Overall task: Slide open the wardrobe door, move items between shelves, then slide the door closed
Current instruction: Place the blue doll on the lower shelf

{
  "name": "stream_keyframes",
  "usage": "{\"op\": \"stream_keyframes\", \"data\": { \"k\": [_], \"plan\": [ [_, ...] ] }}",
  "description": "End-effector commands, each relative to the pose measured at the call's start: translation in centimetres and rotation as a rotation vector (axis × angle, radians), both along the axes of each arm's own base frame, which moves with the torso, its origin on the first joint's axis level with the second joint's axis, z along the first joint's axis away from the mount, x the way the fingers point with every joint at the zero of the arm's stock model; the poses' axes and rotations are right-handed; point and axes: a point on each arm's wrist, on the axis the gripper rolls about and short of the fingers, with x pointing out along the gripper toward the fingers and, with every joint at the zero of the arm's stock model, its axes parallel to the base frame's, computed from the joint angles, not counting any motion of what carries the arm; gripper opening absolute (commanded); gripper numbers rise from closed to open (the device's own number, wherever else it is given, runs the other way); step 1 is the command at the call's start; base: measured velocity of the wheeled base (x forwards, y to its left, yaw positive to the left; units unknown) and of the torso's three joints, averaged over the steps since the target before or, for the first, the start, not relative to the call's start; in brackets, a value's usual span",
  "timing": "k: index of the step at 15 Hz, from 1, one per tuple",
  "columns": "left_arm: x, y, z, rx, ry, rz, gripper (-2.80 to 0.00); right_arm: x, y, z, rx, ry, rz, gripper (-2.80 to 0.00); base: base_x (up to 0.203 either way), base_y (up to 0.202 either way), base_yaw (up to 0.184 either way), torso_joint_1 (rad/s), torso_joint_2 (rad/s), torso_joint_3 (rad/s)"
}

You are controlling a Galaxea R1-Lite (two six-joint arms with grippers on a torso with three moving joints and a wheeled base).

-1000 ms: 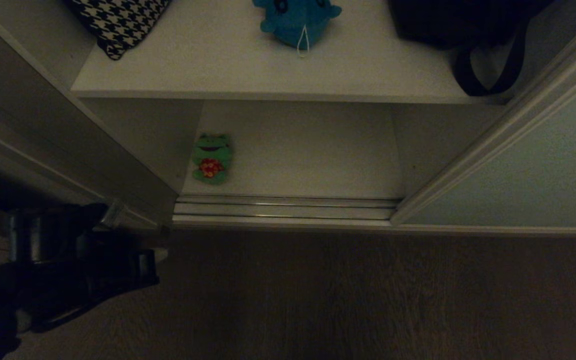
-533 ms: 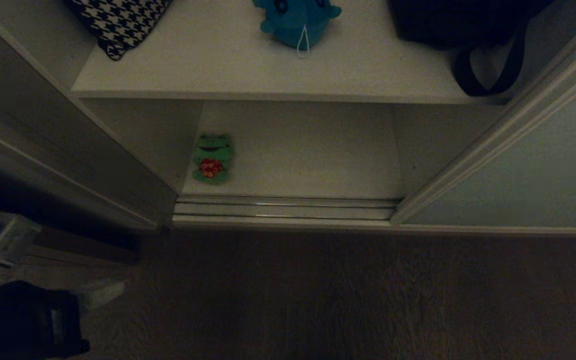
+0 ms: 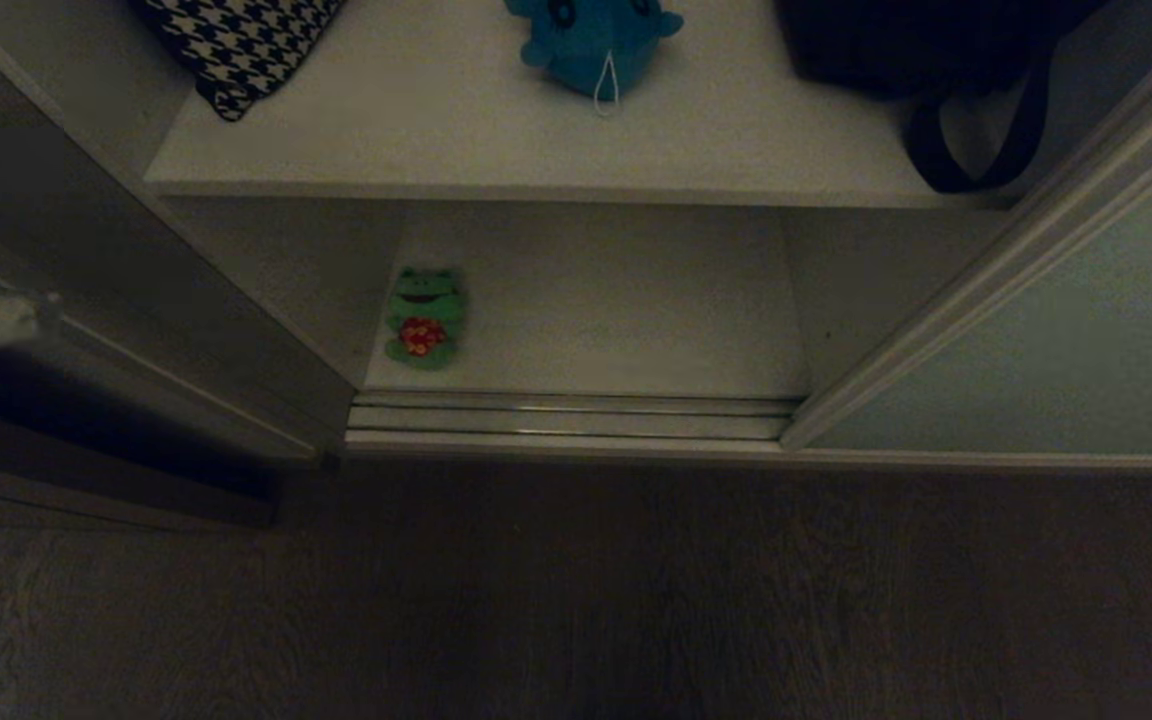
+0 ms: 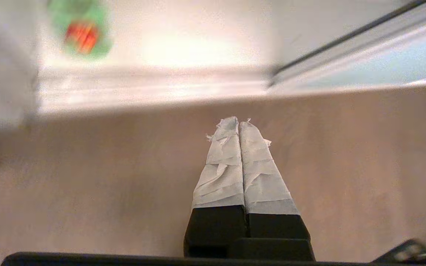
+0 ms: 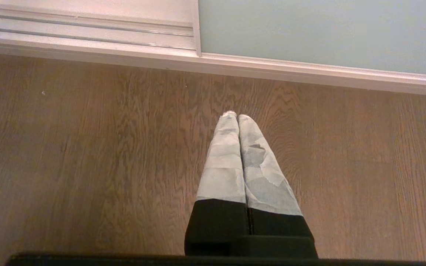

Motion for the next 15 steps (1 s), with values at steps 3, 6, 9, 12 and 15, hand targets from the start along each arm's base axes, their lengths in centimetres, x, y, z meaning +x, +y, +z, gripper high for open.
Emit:
{"op": "stream_keyframes", "data": {
  "k": [3, 6, 9, 12, 15],
  "plan": [
    [5.5, -1.0, 3.2, -0.035, 0.027, -0.053, -2.80, 0.0, 0.0, 0.0, 0.000, -0.002, 0.000, -2.80, 0.000, 0.000, 0.000, 0.000, 0.00, 0.000],
    [11.3, -2.5, 3.6, -0.044, 0.099, -0.081, -2.80, 0.0, 0.0, 0.0, 0.000, -0.002, 0.001, -2.80, 0.000, 0.000, 0.000, 0.000, 0.00, 0.000],
    [15.9, -4.6, 4.6, -0.062, 0.105, -0.074, -2.80, 0.0, 0.0, 0.0, 0.000, -0.002, 0.001, -2.80, 0.000, 0.000, 0.000, 0.000, 0.00, 0.000],
    [17.9, -7.0, 7.0, -0.136, 0.055, -0.046, 0.00, 0.0, 0.0, 0.0, 0.000, -0.002, 0.001, -2.80, 0.000, 0.000, 0.000, 0.000, 0.00, 0.000],
    [19.8, -9.6, 7.0, -0.193, 0.080, -0.071, 0.00, 0.0, 0.0, 0.0, 0.000, -0.001, 0.001, -2.80, 0.000, 0.000, 0.000, 0.000, 0.00, 0.000]
  ]
}}
